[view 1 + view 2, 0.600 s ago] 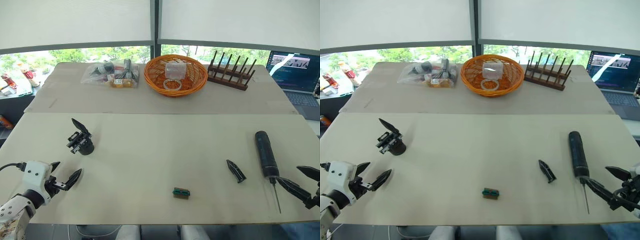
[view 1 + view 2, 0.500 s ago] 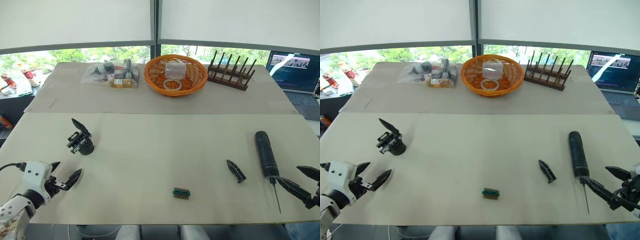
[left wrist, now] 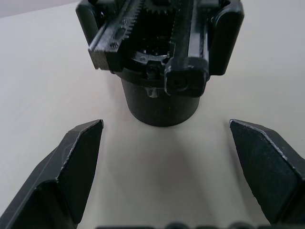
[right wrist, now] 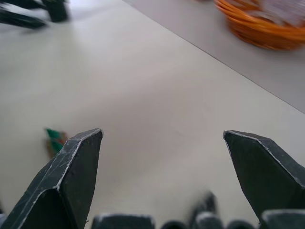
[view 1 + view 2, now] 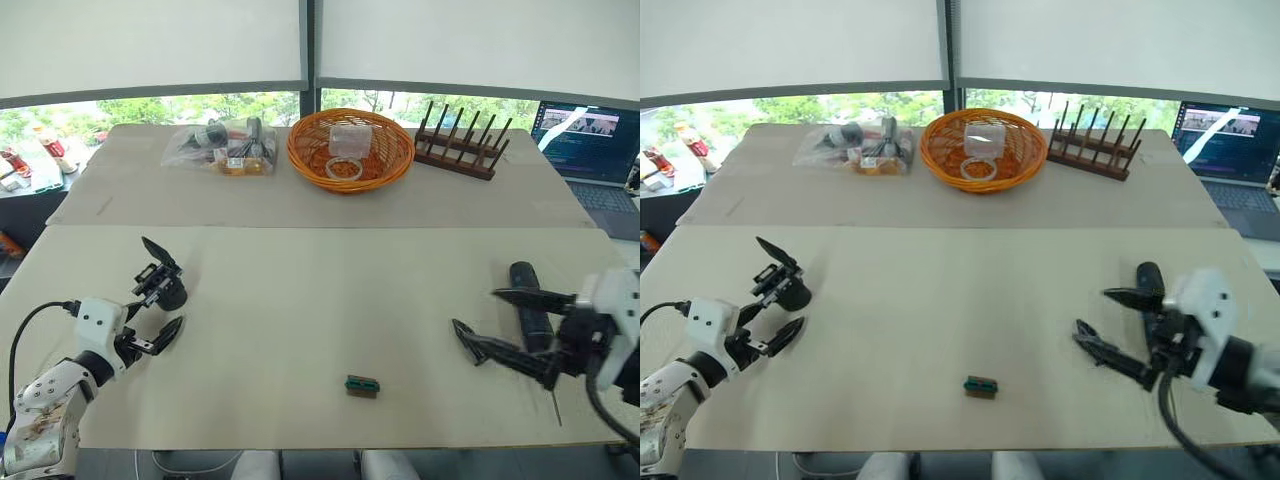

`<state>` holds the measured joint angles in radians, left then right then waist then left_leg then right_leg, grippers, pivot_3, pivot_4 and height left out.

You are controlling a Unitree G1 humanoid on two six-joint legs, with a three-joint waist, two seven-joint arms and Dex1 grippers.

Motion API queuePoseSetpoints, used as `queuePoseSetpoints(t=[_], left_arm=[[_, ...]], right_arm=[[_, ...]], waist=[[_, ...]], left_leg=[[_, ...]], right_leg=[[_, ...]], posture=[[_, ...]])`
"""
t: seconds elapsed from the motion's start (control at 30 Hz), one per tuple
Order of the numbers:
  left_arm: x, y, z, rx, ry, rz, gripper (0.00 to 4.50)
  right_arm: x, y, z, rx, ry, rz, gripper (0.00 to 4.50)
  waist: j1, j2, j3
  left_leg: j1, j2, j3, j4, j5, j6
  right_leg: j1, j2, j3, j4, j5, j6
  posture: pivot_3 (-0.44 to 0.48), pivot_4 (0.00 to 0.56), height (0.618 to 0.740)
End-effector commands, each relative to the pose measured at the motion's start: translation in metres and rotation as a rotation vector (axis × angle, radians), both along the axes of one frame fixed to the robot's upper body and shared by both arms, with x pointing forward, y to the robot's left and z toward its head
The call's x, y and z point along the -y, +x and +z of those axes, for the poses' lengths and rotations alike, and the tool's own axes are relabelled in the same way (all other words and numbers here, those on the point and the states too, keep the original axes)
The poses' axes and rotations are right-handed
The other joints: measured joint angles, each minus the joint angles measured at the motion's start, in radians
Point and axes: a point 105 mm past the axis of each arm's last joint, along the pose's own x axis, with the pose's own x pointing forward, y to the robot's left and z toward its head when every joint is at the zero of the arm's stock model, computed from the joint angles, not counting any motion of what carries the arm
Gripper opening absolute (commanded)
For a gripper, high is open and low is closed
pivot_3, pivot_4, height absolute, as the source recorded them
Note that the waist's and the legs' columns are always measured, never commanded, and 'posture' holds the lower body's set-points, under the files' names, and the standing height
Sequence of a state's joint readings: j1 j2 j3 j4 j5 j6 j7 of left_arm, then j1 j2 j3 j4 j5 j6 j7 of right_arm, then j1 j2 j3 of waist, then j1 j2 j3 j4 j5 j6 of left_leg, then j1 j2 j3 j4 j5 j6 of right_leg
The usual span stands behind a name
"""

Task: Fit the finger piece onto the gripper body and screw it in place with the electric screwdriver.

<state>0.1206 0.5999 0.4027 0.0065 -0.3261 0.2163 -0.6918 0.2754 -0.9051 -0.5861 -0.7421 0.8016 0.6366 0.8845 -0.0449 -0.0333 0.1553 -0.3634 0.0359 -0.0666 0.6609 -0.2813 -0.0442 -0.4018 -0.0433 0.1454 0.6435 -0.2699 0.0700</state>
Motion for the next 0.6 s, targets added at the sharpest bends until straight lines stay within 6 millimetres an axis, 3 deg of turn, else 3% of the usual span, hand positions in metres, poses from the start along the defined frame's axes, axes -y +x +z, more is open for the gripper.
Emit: queuePoseSetpoints(t=[0.03, 0.6], left_arm=[[0.007, 0.012, 0.008, 0.048, 0.014, -0.030, 4.50], [0.030, 0.043, 0.007, 0.106, -0.045, -0.059, 4.50]], right_arm=[[-0.021, 0.001, 0.005, 0.035, -0.002, 0.066, 4.47], [-0.045, 0.002, -0.006, 0.025, 0.018, 0.129, 4.47]], waist=[[0.004, 0.000, 0.000], [0.008, 0.000, 0.000]], left_leg=[[0.000, 0.000, 0.000, 0.000, 0.000, 0.000], [-0.001, 0.000, -0.002, 0.000, 0.000, 0.000]], right_leg=[[0.000, 0.000, 0.000, 0.000, 0.000, 0.000], [-0.001, 0.000, -0.002, 0.002, 0.000, 0.000]], posture=[[0.000, 0.150, 0.740], [0.000, 0.150, 0.740]])
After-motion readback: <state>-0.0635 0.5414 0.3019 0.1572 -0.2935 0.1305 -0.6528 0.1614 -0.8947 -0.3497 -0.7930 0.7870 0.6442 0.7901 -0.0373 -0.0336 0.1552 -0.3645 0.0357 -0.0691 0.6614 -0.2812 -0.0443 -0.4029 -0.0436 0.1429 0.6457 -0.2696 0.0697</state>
